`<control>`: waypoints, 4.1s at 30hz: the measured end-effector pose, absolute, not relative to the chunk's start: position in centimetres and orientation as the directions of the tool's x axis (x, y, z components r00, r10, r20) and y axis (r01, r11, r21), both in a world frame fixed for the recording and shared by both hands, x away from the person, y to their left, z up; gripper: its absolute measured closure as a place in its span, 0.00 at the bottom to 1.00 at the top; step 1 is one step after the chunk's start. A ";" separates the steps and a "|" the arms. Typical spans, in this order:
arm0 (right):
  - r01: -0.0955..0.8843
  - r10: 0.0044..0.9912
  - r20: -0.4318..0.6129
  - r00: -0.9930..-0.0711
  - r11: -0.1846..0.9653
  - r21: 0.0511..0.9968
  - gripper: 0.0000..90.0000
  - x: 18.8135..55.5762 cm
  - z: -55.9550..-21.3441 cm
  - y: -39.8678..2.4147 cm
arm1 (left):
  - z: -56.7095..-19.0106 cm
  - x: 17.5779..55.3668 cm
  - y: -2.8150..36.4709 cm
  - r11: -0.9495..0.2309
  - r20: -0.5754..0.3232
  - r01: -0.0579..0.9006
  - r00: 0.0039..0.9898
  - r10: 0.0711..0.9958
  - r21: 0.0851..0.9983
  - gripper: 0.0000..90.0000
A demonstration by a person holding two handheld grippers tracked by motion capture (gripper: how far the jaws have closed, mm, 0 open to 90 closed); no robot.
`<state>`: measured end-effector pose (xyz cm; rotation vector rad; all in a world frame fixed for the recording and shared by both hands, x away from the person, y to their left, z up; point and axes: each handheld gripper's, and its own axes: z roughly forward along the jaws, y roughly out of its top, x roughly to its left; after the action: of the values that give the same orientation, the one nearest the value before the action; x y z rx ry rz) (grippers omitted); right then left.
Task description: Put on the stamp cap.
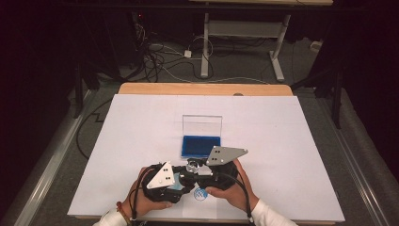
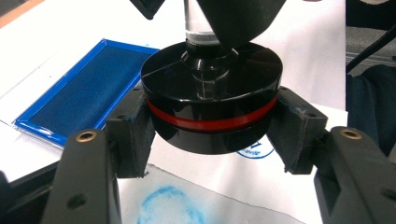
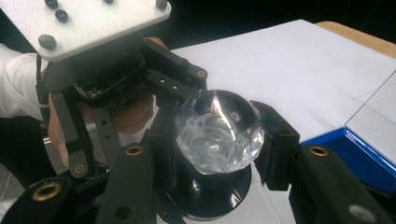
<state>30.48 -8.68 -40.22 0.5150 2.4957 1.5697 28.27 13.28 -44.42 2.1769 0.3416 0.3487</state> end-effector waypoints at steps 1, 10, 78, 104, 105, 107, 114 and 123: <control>0.209 0.363 0.057 -0.930 0.393 0.895 0.63 30.5 -40.2 -8.7 | -44.4 28.2 13.2 -0.582 0.133 0.115 0.921 0.366 0.805 0.40; 0.202 0.353 0.050 -0.934 0.407 0.891 0.63 30.4 -40.2 -8.6 | -44.6 28.1 13.1 -0.591 0.146 0.102 0.922 0.358 0.800 0.40; 0.119 0.341 -0.027 -0.940 0.399 0.909 0.83 28.9 -41.8 -7.5 | -43.6 27.8 13.0 -0.572 0.109 0.100 0.941 0.320 0.814 0.40; 0.113 0.339 -0.037 -0.940 0.411 0.905 0.53 29.2 -42.1 -7.8 | -44.3 28.2 13.1 -0.675 0.193 0.116 0.911 0.365 0.729 0.40; 0.113 0.342 -0.036 -0.939 0.405 0.907 0.50 29.2 -42.0 -7.8 | -44.4 28.1 13.0 -0.682 0.199 0.112 0.911 0.360 0.722 0.40; 0.120 0.353 -0.032 -0.935 0.399 0.909 0.46 29.4 -41.9 -7.8 | -44.6 28.0 12.8 -0.695 0.204 0.109 0.914 0.351 0.710 0.40; 0.122 0.326 -0.010 -0.945 0.381 0.917 0.59 29.5 -41.5 -7.9 | -44.9 27.8 12.3 -0.716 0.212 0.094 0.921 0.325 0.691 0.40; 0.143 0.311 0.004 -0.950 0.425 0.894 0.61 29.8 -41.6 -7.8 | -45.0 27.8 12.3 -0.725 0.239 0.086 0.912 0.333 0.683 0.40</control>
<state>29.78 -7.77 -41.61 0.4046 2.5119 1.5506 27.77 12.33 -44.96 2.3597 0.2971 0.4533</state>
